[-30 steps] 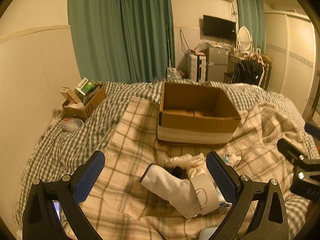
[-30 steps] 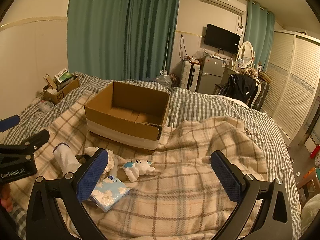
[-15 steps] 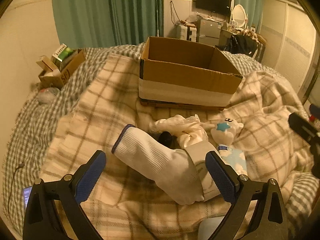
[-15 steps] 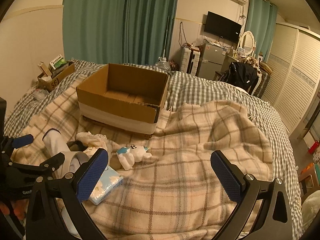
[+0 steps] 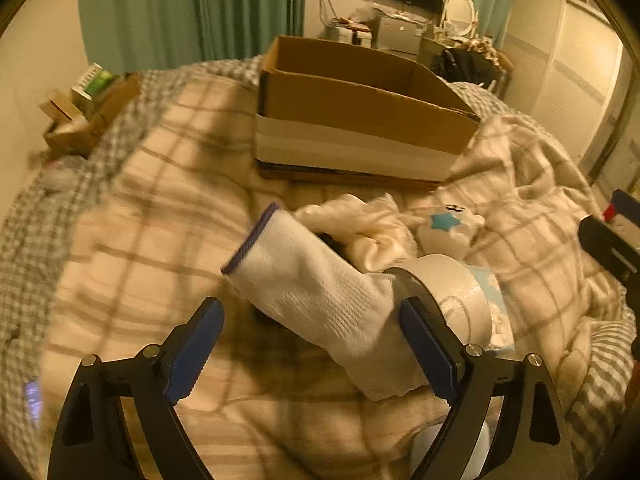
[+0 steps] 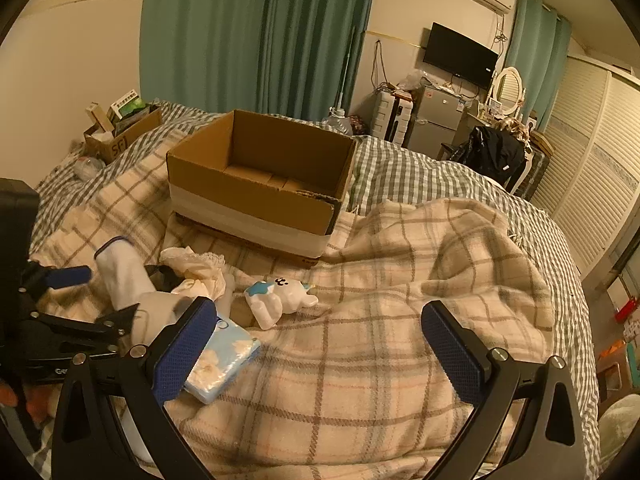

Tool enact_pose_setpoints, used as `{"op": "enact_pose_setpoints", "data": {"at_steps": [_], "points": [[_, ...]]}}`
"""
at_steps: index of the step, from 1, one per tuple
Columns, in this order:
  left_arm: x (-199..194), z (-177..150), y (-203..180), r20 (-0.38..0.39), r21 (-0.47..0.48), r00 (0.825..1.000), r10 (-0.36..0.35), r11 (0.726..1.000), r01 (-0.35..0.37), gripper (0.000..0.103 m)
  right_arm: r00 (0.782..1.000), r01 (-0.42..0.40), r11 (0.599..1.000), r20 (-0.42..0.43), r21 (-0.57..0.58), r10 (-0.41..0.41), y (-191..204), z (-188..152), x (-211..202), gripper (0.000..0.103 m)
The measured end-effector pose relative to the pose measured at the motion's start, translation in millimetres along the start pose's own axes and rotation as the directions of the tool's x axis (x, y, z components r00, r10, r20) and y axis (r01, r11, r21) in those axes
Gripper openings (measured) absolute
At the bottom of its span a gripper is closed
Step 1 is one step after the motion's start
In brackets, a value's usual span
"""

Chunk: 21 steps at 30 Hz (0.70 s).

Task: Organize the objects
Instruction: 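Grasp the white sock with the left gripper while the right gripper reaches for the blue tissue pack, then carry the sock with the left gripper while the right gripper carries the tissue pack into the box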

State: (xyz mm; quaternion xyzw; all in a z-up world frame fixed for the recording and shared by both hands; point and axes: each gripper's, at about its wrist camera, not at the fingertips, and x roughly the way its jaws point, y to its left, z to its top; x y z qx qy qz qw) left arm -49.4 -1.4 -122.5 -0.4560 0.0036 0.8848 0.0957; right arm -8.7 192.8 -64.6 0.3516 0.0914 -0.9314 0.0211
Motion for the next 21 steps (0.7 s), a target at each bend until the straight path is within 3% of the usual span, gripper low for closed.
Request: {"op": "enact_pose_setpoints", "data": {"at_steps": [1, 2, 3, 4, 6, 9, 12, 16, 21], "points": [[0.9, 0.1, 1.8, -0.009, -0.012, 0.999, -0.035, 0.999, 0.035, 0.087, 1.0, 0.0, 1.0, -0.005, -0.002, 0.0, 0.9, -0.6, 1.4, 0.103], [2.2, 0.0, 4.0, -0.018, -0.03, 0.996, -0.085, 0.996, 0.085, 0.073, 1.0, -0.004, 1.0, -0.012, -0.004, 0.004, 2.0, -1.4, 3.0, 0.103], [2.4, -0.7, 5.2, -0.02, -0.048, 0.991, -0.134, 0.99, 0.133, 0.05, 1.0, -0.009, 1.0, -0.017, -0.007, 0.008, 3.4, -2.1, 4.2, 0.103], [3.2, -1.2, 5.2, -0.021, -0.054, 0.985, -0.168, 0.984, 0.167, 0.044, 1.0, -0.015, 1.0, -0.025, -0.009, 0.015, 4.9, -3.1, 5.9, 0.103], [2.4, -1.2, 1.5, -0.012, -0.035, 0.99, -0.142, 0.989, 0.141, 0.023, 0.999, -0.027, 1.0, -0.038, -0.013, 0.026, 7.5, -5.4, 9.4, 0.103], [-10.1, 2.8, 5.8, 0.02, -0.049, 0.992, -0.126, 0.991, 0.127, 0.017, 0.996, -0.055, 0.998, -0.067, -0.01, 0.054, 10.1, -8.7, 15.1, 0.103], [-26.2, 10.7, 12.3, 0.067, -0.04, 0.997, -0.025, 0.999, 0.028, 0.015, 0.993, -0.078, 0.997, -0.093, -0.004, 0.077, 14.8, -11.8, 19.7, 0.103], [-47.2, 18.7, 21.4, 0.117, -0.031, 0.991, 0.064, 0.998, -0.061, 0.014, 0.978, -0.133, 0.991, -0.158, 0.017, 0.134, 28.7, -16.7, 31.1, 0.103], [-60.4, 19.3, 24.5, 0.143, -0.001, 0.985, 0.091, 0.996, -0.092, 0.014, 0.965, -0.148, 0.989, -0.222, -0.015, 0.141, 51.0, -22.4, 48.4, 0.101]]}}
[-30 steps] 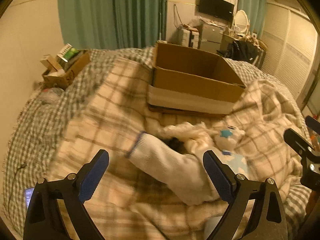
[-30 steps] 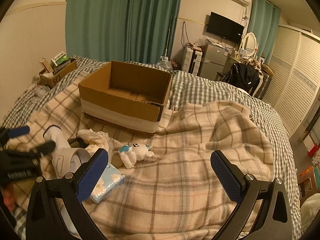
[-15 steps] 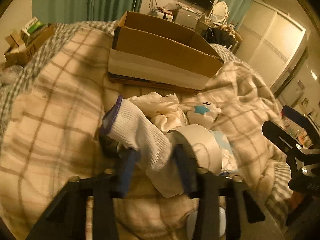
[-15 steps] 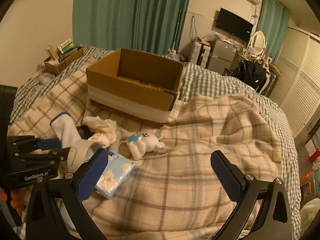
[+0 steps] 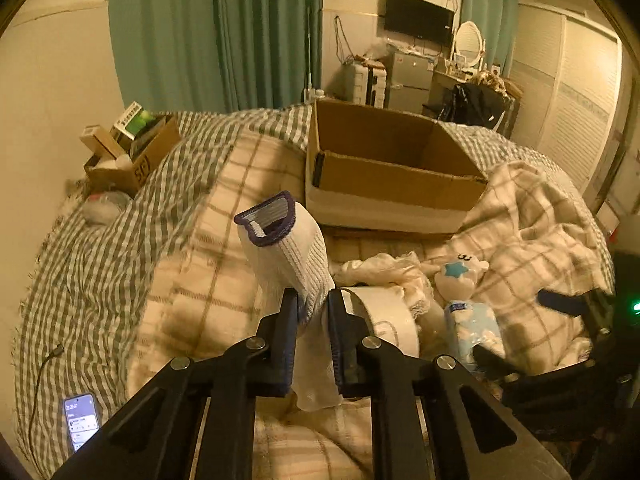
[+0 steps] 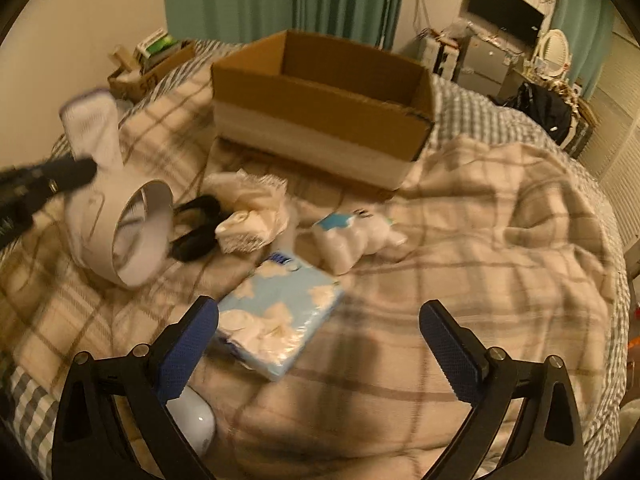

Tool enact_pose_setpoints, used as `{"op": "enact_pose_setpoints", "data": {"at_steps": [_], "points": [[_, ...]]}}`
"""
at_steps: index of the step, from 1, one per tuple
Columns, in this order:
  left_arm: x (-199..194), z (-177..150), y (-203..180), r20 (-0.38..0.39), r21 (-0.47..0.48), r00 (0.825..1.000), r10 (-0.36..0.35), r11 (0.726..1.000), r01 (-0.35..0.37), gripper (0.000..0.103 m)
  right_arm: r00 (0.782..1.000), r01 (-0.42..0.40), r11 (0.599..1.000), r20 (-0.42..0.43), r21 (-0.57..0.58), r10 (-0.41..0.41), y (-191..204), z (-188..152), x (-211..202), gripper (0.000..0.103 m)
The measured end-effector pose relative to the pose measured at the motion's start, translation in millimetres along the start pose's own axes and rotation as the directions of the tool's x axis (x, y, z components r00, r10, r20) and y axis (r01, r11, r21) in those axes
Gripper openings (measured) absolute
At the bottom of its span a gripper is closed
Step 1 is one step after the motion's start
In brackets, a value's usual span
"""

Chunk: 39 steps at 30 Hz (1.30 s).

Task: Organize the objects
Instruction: 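Carry the sock with the left gripper while the right gripper carries the tissue pack into the box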

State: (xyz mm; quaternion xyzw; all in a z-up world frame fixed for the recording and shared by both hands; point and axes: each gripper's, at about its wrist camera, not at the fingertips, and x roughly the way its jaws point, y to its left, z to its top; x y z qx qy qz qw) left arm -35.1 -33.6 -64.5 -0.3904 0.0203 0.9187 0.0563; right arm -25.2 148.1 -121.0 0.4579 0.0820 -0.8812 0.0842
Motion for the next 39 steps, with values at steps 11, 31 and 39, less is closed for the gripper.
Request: {"op": "enact_pose_setpoints", "data": {"at_steps": [11, 31, 39], "points": [[-2.8, -0.5, -5.7, 0.004, 0.009, 0.998, -0.066, 0.998, 0.066, 0.014, 0.992, -0.1, 0.995, -0.081, -0.022, 0.097, 15.0, -5.4, 19.2, 0.071], [-22.1, 133.4, -39.3, 0.141, 0.101, 0.989, -0.052, 0.994, 0.038, 0.014, 0.955, -0.001, 1.0, 0.296, -0.011, 0.005, -57.0, 138.0, -99.3, 0.069], [36.1, 180.2, -55.4, 0.117, 0.141, 0.992, -0.041, 0.99, 0.024, 0.014, 0.956, -0.019, 1.0, 0.292, -0.008, 0.02, -79.6, 207.8, -54.2, 0.069]]}}
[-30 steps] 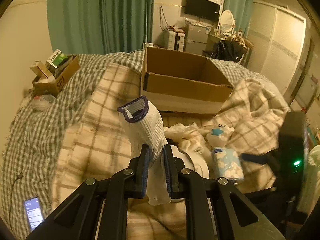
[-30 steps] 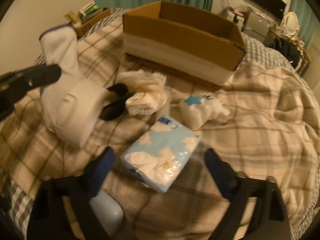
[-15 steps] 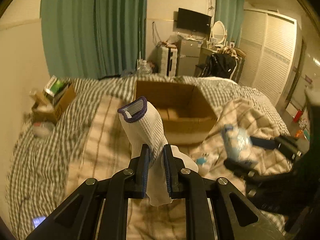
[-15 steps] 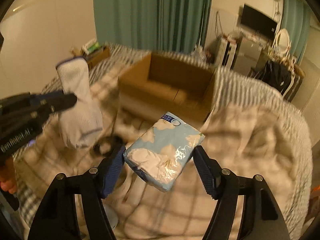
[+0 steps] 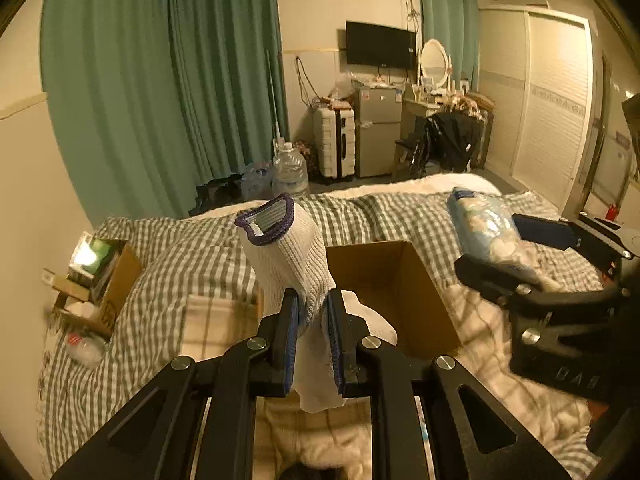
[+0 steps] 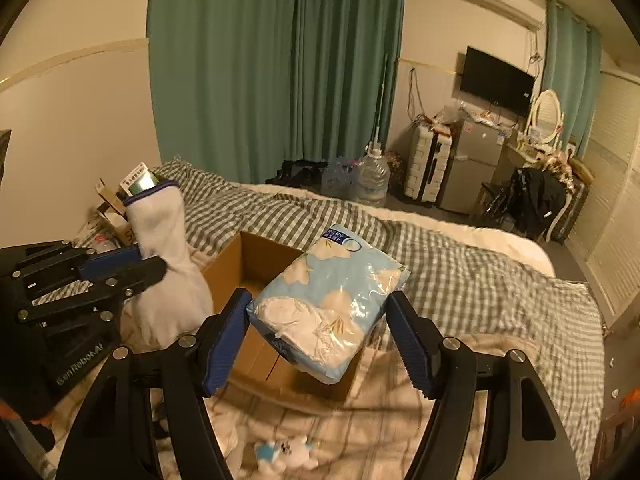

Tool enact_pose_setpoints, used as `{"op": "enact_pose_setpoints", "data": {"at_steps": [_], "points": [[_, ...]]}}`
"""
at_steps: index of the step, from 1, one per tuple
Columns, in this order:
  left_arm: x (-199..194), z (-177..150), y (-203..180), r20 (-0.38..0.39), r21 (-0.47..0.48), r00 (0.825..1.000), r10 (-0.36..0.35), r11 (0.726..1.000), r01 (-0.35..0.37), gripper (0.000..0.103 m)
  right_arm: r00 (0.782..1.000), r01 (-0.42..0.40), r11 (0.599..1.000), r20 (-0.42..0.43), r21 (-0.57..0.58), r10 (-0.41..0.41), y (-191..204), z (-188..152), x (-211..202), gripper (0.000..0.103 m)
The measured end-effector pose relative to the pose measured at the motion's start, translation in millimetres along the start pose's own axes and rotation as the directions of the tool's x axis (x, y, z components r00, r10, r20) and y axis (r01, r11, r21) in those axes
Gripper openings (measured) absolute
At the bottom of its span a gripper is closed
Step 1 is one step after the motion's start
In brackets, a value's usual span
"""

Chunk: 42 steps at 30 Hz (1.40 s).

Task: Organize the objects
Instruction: 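Carry the sock with the left gripper while the right gripper carries the tissue pack into the box, then grasp the white paper ring with the left gripper while the right gripper grasps the light blue case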

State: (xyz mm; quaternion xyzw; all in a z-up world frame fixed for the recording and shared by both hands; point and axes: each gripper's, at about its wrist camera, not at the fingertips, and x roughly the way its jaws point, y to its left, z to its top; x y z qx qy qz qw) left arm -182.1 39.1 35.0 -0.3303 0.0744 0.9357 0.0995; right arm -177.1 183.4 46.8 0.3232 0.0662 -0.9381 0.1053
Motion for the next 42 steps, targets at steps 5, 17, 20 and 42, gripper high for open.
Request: {"op": "enact_pose_setpoints", "data": {"at_steps": [5, 17, 20, 42], "points": [[57.4, -6.8, 1.3, -0.076, -0.011, 0.997, 0.005, 1.0, -0.006, 0.014, 0.997, -0.038, 0.999, -0.064, 0.02, 0.04, -10.9, -9.9, 68.1, 0.067], [108.0, -21.1, 5.8, -0.119, -0.049, 0.993, -0.017, 0.999, 0.011, 0.027, 0.993, -0.097, 0.992, -0.065, 0.084, 0.103, -33.2, -44.8, 125.7, 0.086], [96.5, -19.1, 6.9, -0.115, -0.06, 0.993, -0.001, 0.998, -0.006, 0.055, 0.997, -0.07, 0.994, -0.035, 0.089, 0.073, -38.5, -38.4, 103.5, 0.089], [-119.6, -77.0, 20.1, 0.044, -0.111, 0.997, 0.059, 0.992, -0.054, 0.103, 0.987, 0.146, 0.987, 0.058, 0.067, -0.15, 8.2, -74.9, -141.7, 0.101]]}}
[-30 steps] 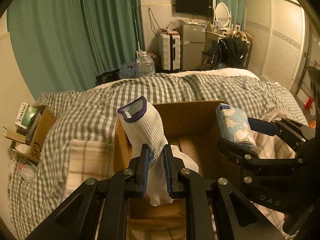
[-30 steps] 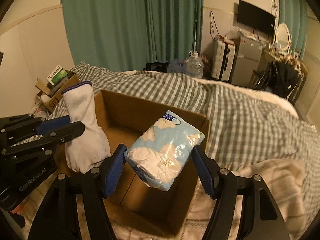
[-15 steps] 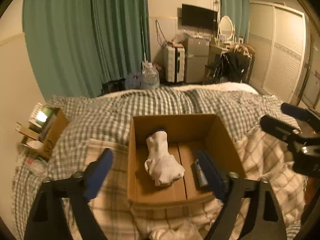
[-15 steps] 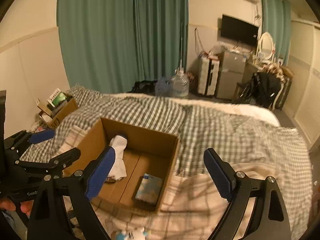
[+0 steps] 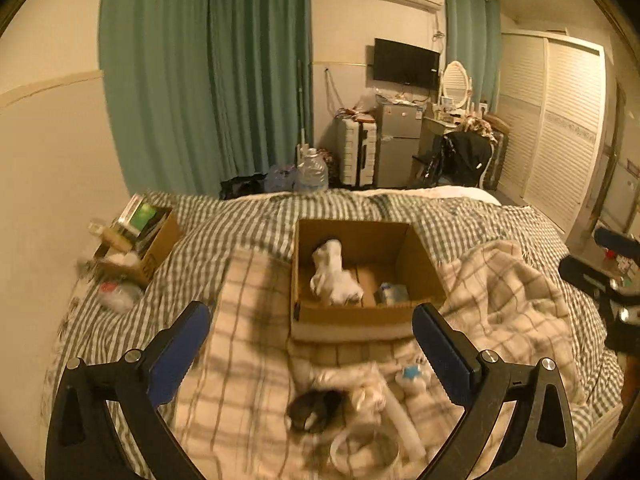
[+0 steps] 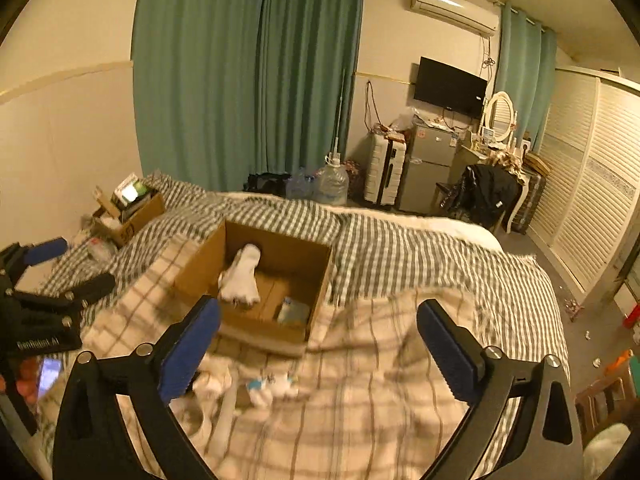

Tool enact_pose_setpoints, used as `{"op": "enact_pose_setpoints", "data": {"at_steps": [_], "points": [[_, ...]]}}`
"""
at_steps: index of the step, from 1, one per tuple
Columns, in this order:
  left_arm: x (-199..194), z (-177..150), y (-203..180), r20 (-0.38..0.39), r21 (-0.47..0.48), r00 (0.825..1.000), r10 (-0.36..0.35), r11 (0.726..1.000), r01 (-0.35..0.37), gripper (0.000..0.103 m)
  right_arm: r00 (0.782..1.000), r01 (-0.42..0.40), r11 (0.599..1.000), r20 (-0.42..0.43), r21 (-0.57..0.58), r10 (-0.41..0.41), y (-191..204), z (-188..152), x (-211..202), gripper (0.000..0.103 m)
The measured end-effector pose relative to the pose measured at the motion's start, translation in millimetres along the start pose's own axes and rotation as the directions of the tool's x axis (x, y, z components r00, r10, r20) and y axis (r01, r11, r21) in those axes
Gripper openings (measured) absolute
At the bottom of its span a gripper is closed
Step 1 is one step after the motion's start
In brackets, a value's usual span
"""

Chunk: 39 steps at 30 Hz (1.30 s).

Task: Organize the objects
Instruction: 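Grasp the white paper ring with the left gripper while the right gripper grasps the light blue case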

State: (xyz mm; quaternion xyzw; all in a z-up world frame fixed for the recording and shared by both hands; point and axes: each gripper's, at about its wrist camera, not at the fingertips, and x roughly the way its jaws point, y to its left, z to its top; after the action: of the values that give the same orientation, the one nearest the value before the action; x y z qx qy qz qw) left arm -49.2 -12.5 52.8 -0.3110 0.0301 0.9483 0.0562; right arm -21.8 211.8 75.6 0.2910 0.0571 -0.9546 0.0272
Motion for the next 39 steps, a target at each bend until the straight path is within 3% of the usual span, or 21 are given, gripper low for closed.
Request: {"op": "enact_pose_setpoints", "data": {"at_steps": [7, 11, 14, 26, 28, 29, 30, 33, 37, 39], "points": [[7.7, -70.5, -4.1, -0.071, -0.007, 0.994, 0.079, 0.997, -0.08, 0.103, 0.994, 0.016, 1.0, -0.111, -0.016, -0.018, 22.3, -72.7, 10.8, 0.103], [30.4, -119.9, -9.4, -0.157, -0.035, 0.986, 0.049, 0.998, -0.055, 0.103, 0.983, 0.058, 0.998, -0.171, -0.032, -0.063, 22.2, -112.6, 30.7, 0.103], [51.6, -146.7, -13.9, -0.24, -0.043, 0.971, 0.016, 0.999, -0.028, 0.103, 0.976, 0.047, 0.999, -0.211, 0.009, -0.044, 14.4, -131.0, 45.5, 0.103], [95.4, -168.6, -46.2, -0.365, 0.008, 0.927, -0.089, 0.995, 0.099, 0.103, 0.961, 0.031, 0.998, -0.276, 0.048, -0.016, 12.6, -145.2, 77.3, 0.103], [105.5, -169.7, -47.1, -0.385, -0.01, 0.916, -0.113, 0.993, 0.118, 0.096, 0.96, 0.023, 0.999, -0.278, 0.041, -0.01, 15.3, -146.2, 78.0, 0.103], [110.2, -170.2, -46.5, -0.401, -0.033, 0.904, -0.149, 0.988, 0.148, 0.085, 0.961, 0.02, 0.999, -0.276, 0.033, -0.01, 17.2, -146.4, 77.6, 0.103], [111.1, -170.0, -45.4, -0.4, -0.045, 0.903, -0.158, 0.987, 0.153, 0.085, 0.962, 0.018, 1.0, -0.273, 0.026, -0.01, 18.9, -146.4, 76.7, 0.103], [98.9, -165.5, -40.9, -0.36, -0.055, 0.919, -0.162, 0.987, 0.152, 0.084, 0.965, 0.011, 1.0, -0.263, 0.015, -0.007, 22.5, -146.4, 72.6, 0.103], [63.8, -155.5, -28.8, -0.298, -0.008, 0.951, -0.085, 0.996, 0.087, 0.084, 0.967, 0.0, 1.0, -0.255, -0.001, 0.0, 31.1, -146.6, 65.0, 0.103], [50.5, -153.5, -21.3, -0.286, 0.02, 0.957, -0.045, 0.998, 0.053, 0.084, 0.968, -0.009, 1.0, -0.251, -0.02, 0.003, 38.8, -146.9, 60.6, 0.103]]}}
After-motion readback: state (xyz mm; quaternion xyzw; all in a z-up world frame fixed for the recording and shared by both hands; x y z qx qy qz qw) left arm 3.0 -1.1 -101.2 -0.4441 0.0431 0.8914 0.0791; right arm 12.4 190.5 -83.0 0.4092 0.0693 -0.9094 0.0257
